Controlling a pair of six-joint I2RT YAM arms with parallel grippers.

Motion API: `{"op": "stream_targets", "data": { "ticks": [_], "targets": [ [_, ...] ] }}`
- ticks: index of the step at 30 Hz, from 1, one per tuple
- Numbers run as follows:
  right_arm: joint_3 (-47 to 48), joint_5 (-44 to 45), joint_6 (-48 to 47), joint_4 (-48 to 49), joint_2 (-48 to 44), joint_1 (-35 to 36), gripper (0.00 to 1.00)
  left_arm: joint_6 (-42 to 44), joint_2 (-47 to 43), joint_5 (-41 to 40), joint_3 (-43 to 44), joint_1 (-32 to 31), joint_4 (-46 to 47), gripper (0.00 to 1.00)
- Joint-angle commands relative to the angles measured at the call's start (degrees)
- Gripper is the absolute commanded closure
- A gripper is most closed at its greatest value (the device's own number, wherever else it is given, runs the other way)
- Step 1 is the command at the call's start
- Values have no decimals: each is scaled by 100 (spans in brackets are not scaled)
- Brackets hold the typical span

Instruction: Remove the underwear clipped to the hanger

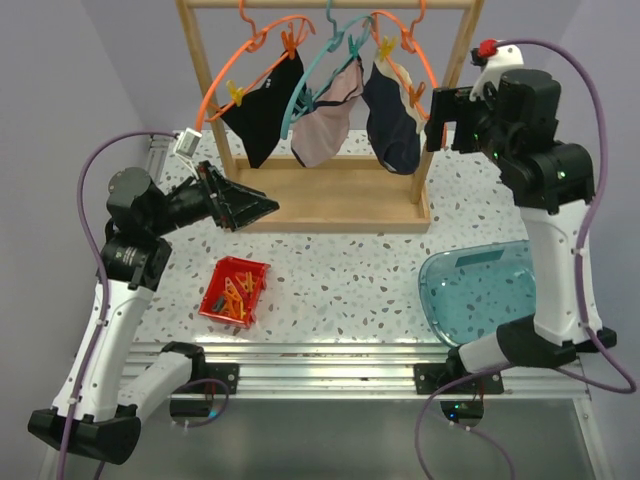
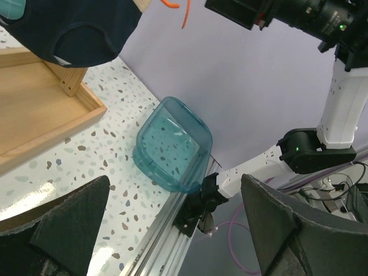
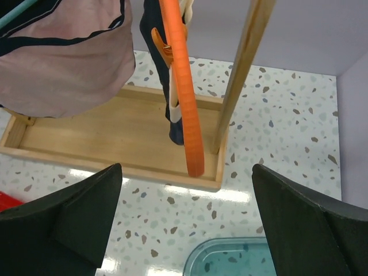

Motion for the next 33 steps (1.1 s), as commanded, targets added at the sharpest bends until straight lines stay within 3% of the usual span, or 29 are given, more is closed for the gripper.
{"op": "stream_targets", "data": {
  "ticks": [1, 10, 20, 30, 33],
  "targets": [
    [300, -301, -186, 357, 360, 2, 2, 358, -17, -101, 328, -46, -307, 0],
    [705, -687, -124, 463, 1073, -218, 4, 649, -158, -189, 363, -55, -694, 0],
    [485, -1681, 86, 322, 1327, -438, 35, 922, -228, -356, 249, -46, -1151, 0],
    [678, -1356, 148, 225, 1714, -482, 46, 1150, -254, -515, 187, -46, -1476, 0],
    [888, -1251, 174, 243, 1723, -482, 65, 1177, -263, -524, 170, -46, -1538, 0]
  ]
}}
